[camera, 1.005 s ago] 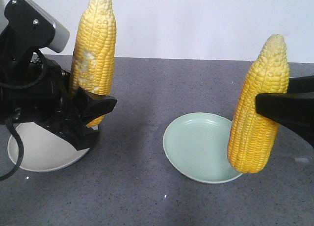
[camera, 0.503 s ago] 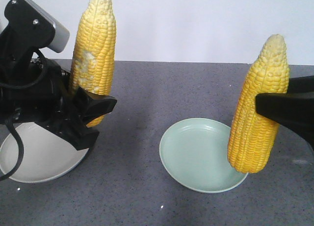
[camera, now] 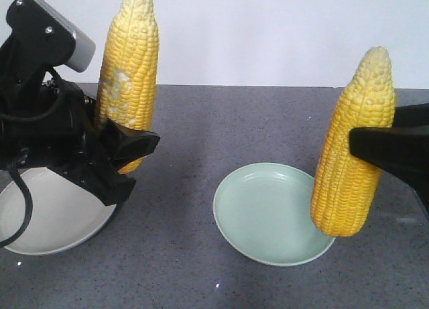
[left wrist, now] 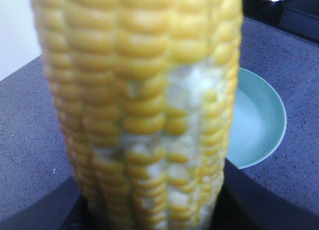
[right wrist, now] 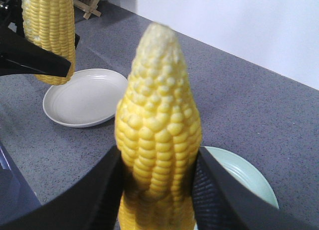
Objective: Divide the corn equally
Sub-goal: 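Drive closer until the pale green plate is between both grippers, then lower the right gripper's corn cob onto the pale green plate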
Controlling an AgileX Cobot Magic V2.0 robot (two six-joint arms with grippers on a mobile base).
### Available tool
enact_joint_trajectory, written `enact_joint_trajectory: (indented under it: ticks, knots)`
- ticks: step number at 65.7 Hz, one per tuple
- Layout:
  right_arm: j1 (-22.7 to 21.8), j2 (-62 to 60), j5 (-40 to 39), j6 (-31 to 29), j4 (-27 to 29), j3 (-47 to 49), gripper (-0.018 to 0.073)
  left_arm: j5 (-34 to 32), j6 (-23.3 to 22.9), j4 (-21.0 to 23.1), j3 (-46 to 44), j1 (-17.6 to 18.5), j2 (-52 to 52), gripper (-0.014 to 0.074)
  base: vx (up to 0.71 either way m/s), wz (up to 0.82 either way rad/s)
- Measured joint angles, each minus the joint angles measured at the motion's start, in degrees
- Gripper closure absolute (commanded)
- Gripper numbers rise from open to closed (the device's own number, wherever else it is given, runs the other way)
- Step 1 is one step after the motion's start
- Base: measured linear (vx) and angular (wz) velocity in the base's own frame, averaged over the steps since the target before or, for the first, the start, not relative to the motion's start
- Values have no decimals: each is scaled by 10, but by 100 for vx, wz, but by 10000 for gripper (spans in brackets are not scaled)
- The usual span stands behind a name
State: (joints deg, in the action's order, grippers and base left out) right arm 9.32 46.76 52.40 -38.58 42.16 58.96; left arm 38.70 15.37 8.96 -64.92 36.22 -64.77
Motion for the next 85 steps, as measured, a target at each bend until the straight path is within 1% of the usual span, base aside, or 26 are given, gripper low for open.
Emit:
enact_joint_trajectory:
  ticks: [30,41,44,49,58,65,72,85]
  knots:
    - [0,0,0,0,0,0,364,0,0,0,0,0,0,324,0,0]
    - [0,0,-2,0,10,0,364,0,0,0,0,0,0,324,0,0]
    - [0,1,-2,5,10,0,361,0,0,0,0,0,0,324,0,0]
    - [0,13,-2,32,11,5,361,0,0,0,0,0,0,324,0,0]
    - [0,82,10,102,-8,41,354,0,0,0,0,0,0,324,0,0]
    - [0,155,29,144,-25,78,353,0,0,0,0,0,0,324,0,0]
    - [0,235,59,163,-30,114,353,0,0,0,0,0,0,324,0,0]
    - [0,363,100,182,-34,171,350,0,0,0,0,0,0,324,0,0]
